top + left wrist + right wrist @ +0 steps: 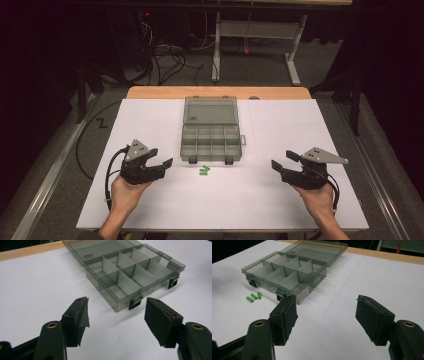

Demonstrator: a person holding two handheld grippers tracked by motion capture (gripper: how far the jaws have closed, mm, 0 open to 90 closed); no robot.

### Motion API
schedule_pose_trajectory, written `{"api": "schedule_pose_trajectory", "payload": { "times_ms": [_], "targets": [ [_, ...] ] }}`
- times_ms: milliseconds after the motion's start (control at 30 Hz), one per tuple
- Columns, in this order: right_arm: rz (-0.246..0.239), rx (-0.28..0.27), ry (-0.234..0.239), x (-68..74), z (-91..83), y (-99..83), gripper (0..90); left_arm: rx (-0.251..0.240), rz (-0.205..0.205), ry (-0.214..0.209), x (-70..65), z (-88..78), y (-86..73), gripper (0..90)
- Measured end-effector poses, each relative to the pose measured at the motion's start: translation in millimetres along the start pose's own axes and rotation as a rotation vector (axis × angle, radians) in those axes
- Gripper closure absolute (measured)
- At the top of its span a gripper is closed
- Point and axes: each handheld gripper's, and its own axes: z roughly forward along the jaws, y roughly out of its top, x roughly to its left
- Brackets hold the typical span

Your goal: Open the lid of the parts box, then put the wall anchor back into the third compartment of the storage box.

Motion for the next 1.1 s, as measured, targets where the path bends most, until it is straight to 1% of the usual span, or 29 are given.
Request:
{"api": "schedule_pose_trajectory", "payload": {
  "times_ms": [133, 400, 500, 600, 733, 800, 1100],
  "targets": [
    [-0.013, -0.015, 0.004, -0.5, -5.2, -9.1, 34.1, -0.013, -0.002, -0.002, -1.1, -0.1, -3.3, 35.5],
    [0.017, -0.039, -0.008, -8.2, -15.3, -23.8, 33.5, -0.017, -0.013, -0.012, -0.7, 1.7, -10.3, 35.4],
    [0.021, -0.048, -0.017, -10.4, -17.8, -27.6, 33.5, -0.013, -0.004, -0.006, -1.0, 1.8, -10.9, 35.4],
    [0.029, -0.057, -0.027, -12.1, -20.3, -29.9, 33.5, -0.018, -0.004, -0.006, -1.1, 1.5, -10.8, 35.3],
    [0.034, -0.064, -0.041, -14.1, -22.7, -31.4, 33.5, -0.006, 0.004, -0.003, -1.3, 3.9, -11.2, 35.2],
    [0.032, -0.057, -0.047, -14.5, -22.0, -32.3, 33.5, -0.002, 0.009, 0.001, -1.9, 5.3, -11.2, 35.2],
    [0.037, -0.055, -0.037, -15.6, -20.1, -34.7, 33.5, 0.007, 0.001, -0.003, -0.7, 9.5, -10.1, 35.3]
  ]
}}
